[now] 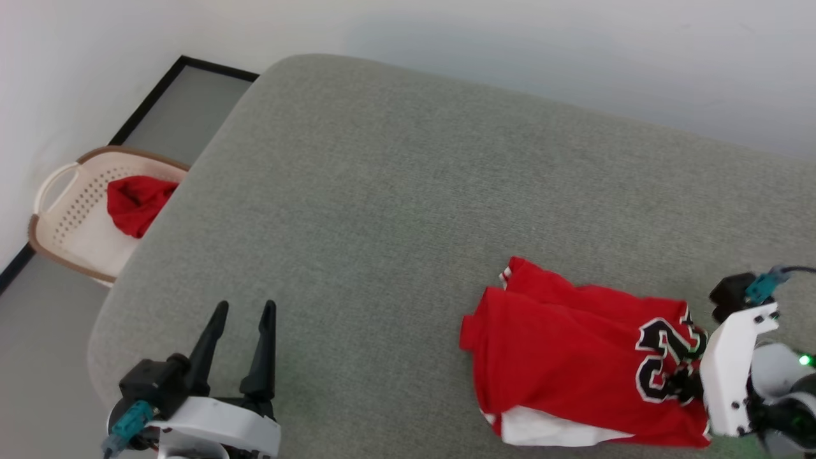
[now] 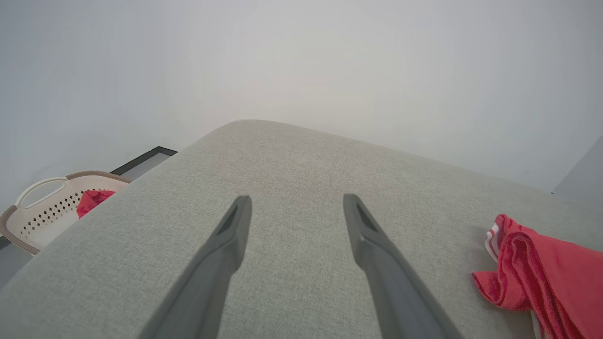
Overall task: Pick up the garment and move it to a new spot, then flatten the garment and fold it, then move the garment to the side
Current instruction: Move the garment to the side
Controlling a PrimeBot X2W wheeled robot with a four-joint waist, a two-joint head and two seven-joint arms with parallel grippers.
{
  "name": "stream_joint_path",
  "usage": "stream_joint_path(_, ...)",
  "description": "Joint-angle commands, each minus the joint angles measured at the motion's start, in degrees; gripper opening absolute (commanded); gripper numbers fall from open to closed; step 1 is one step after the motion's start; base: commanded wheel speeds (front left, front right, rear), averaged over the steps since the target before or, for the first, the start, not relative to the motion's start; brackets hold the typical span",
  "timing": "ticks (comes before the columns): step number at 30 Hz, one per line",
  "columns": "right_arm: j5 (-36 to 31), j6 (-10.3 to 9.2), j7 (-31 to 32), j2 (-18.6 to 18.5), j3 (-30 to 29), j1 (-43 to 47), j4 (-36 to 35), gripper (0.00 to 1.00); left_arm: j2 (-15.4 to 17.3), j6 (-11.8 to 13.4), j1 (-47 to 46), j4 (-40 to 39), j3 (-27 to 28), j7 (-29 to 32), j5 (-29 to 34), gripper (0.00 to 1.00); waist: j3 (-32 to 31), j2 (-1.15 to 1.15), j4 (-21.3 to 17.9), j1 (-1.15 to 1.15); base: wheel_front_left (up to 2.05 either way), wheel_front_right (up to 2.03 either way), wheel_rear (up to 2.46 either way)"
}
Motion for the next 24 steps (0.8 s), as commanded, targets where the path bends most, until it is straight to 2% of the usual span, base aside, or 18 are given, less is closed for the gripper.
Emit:
stream_joint_path(1, -0.56, -0.25, -0.51, -1.42, -0.31, -0.60, 1.39, 0.00, 0.35, -0.22, -0.19, -0.24, 0.06, -0.17, 0.13, 1.00, -0.16, 0.00, -0.51, 0.00, 0.00, 0.00, 0.00)
stream_joint_path(11, -1.21, -0.18, -3.92, -6.37, -1.22, -4.97, 4.05, 0.00, 1.06, -0.24, 0.03, -1.10, -0.51, -0.11, 0.23, 1.00, -0.83, 0.00, -4.15, 0.00, 0.00, 0.00, 0.00)
stream_joint_path(24, -2.99, -0.18, -7.12, -17.29, -3.01, -10.74, 6.35, 0.00, 1.25, -0.24, -3.34, -1.89, -2.15, -0.11, -0.01, 1.00, 2.63, 0.00, -10.64, 0.00, 0.00, 0.00, 0.00)
